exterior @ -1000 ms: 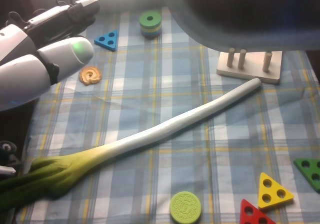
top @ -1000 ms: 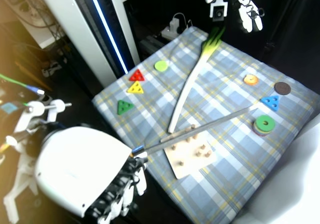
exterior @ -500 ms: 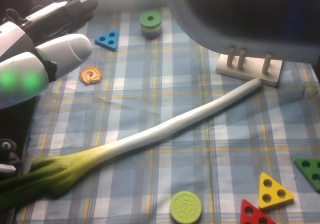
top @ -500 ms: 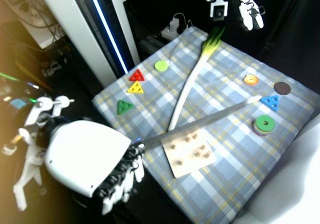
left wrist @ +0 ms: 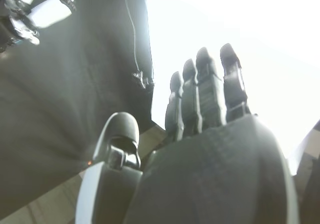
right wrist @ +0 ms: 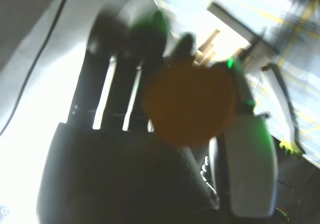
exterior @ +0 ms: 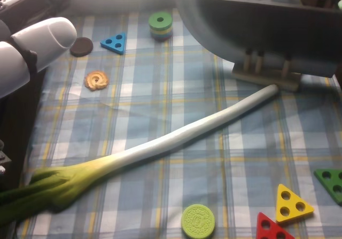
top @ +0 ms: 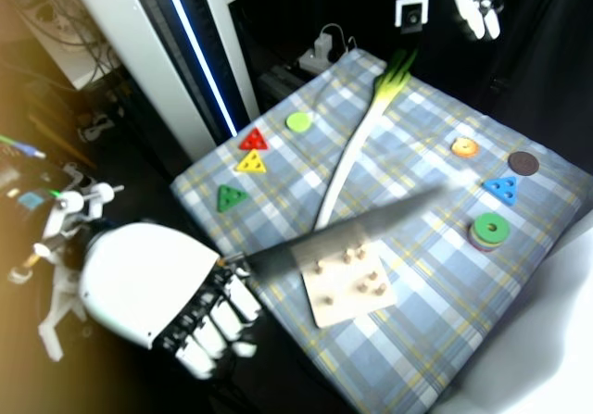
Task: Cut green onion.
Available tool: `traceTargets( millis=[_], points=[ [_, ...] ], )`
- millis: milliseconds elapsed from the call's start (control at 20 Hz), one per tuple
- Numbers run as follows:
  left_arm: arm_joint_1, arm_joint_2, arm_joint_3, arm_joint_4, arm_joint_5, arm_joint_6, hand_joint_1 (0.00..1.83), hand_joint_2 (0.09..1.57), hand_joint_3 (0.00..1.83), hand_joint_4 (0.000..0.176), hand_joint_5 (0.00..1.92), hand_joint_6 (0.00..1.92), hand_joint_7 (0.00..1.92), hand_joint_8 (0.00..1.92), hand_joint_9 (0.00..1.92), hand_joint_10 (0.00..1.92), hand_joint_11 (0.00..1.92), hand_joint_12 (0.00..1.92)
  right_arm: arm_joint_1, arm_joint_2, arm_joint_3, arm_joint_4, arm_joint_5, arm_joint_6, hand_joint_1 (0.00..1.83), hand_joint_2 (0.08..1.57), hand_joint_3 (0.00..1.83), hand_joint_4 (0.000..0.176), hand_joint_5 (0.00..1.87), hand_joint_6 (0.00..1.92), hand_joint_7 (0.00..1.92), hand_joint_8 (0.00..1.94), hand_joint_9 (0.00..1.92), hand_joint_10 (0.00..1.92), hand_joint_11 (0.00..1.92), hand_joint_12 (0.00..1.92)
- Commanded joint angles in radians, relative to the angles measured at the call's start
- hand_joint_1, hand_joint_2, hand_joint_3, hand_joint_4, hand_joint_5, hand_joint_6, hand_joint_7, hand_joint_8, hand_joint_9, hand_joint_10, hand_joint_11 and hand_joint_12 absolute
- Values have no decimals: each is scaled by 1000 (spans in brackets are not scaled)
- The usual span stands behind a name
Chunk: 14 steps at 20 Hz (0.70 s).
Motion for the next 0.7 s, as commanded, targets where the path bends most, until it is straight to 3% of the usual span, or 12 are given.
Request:
traceTargets(
  millis=[0,50,100,150,200,250,300,400,450,550,600,650],
  points=[
    [-6,4,-1,4,-137,-4,0,1445,1,0,204,0,230,4,260,12,0,418,3,7,3,15,116,-4,728,1036,0,38,320,1,612,57,613,288,301,814],
    [-6,4,-1,2,-138,-4,22,1443,0,0,229,6,256,8,296,16,0,464,1,8,3,15,119,1,713,995,3,54,258,0,544,11,593,155,249,712],
    [-6,4,-1,0,-139,-4,28,1449,2,0,233,6,261,8,298,14,0,472,0,10,2,15,122,7,702,988,0,51,213,0,492,1,573,73,240,613],
    [-6,6,1,-4,-142,-4,42,1454,2,0,235,4,263,6,295,9,0,462,-3,15,0,15,134,16,690,964,2,37,164,1,435,0,524,20,269,481],
    [-5,11,3,-13,-154,-4,101,1452,0,0,233,4,257,8,277,9,0,432,-11,27,-8,15,169,41,674,920,2,77,43,0,318,0,376,0,203,295],
    [-4,14,4,-16,-160,-4,101,1452,0,0,233,4,257,8,277,9,0,432,-16,33,-12,15,186,50,674,920,2,77,43,0,318,0,376,0,203,295],
    [-2,27,5,-22,-178,-4,25,1453,1,0,248,5,279,7,288,6,0,477,-36,55,-31,15,248,79,600,850,0,168,1,0,94,0,142,0,20,152],
    [-2,49,9,-25,-221,-28,9,1443,0,0,249,3,279,4,282,2,0,508,-70,86,-59,15,357,120,601,819,0,174,0,0,41,0,76,0,4,104],
    [4,58,23,-24,-266,-92,66,1433,0,0,237,5,279,3,286,3,0,538,-98,109,-83,21,438,140,638,838,0,176,0,0,7,0,14,0,0,20],
    [35,60,61,-21,-346,-242,103,1412,0,0,237,2,240,3,219,3,0,384,-146,136,-130,39,564,145,630,829,0,176,0,0,0,0,0,0,0,0],
    [48,56,72,-21,-391,-303,255,1313,0,0,265,8,277,9,259,13,0,445,-183,141,-150,52,634,147,634,797,0,176,0,0,0,0,0,0,0,0],
    [63,52,77,-21,-425,-345,255,1313,0,0,265,8,277,9,259,13,0,445,-227,144,-168,60,710,163,634,797,0,176,0,0,0,0,0,0,0,0]
  ],
)
